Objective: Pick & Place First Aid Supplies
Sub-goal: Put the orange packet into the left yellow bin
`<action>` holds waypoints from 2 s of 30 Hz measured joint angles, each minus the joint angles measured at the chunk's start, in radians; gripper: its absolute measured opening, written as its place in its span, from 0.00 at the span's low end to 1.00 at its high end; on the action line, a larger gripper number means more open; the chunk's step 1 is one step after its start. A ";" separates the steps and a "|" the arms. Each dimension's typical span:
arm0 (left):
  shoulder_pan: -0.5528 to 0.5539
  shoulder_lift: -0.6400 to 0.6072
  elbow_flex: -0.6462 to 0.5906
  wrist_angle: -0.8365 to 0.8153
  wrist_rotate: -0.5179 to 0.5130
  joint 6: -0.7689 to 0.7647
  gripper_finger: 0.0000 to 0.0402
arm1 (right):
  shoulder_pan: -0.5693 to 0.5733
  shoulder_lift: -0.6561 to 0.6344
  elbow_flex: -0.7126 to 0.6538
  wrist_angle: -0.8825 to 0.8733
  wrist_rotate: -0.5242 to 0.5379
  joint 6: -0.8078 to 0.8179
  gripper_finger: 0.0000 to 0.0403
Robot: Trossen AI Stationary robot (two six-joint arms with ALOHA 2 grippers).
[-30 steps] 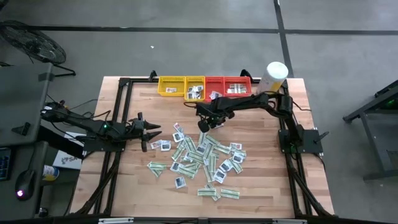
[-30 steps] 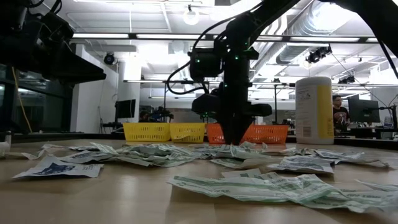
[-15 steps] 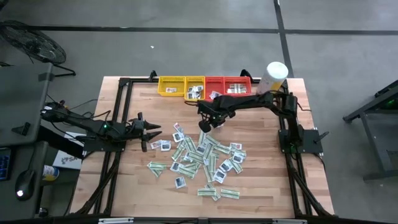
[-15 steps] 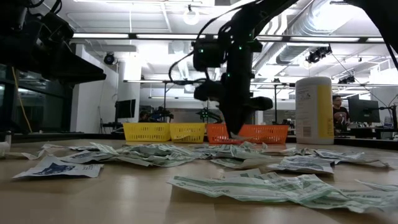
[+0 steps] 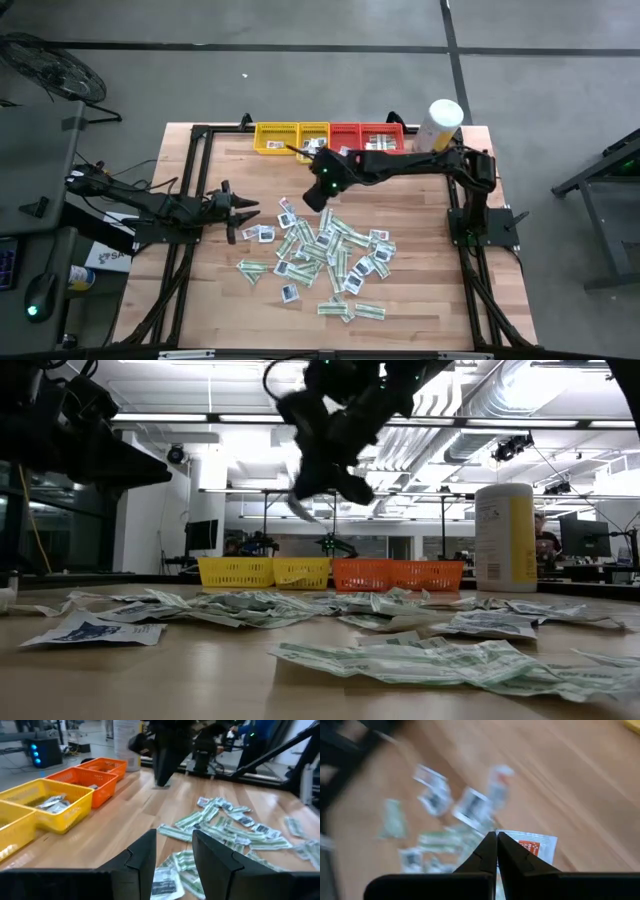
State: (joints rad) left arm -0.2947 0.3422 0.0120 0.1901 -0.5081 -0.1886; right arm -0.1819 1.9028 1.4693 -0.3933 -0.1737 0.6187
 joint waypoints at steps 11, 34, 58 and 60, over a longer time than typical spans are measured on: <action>0.000 0.000 0.034 0.024 -0.010 -0.043 0.32 | -0.024 0.001 0.001 0.545 -0.247 0.007 0.00; 0.000 0.000 0.041 0.325 -0.309 -0.478 0.32 | -0.088 0.001 0.001 0.732 -0.516 -0.070 0.00; 0.604 0.479 0.401 0.526 0.657 -0.488 0.32 | -0.195 0.001 0.002 1.121 -0.776 -0.021 0.00; 0.639 0.528 0.437 0.548 0.737 -0.479 0.32 | -0.205 0.001 0.002 1.151 -0.799 0.008 0.00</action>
State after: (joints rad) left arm 0.3446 0.8705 0.4487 0.7384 0.2289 -0.6672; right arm -0.3865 1.9037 1.4708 0.7577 -0.9729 0.6265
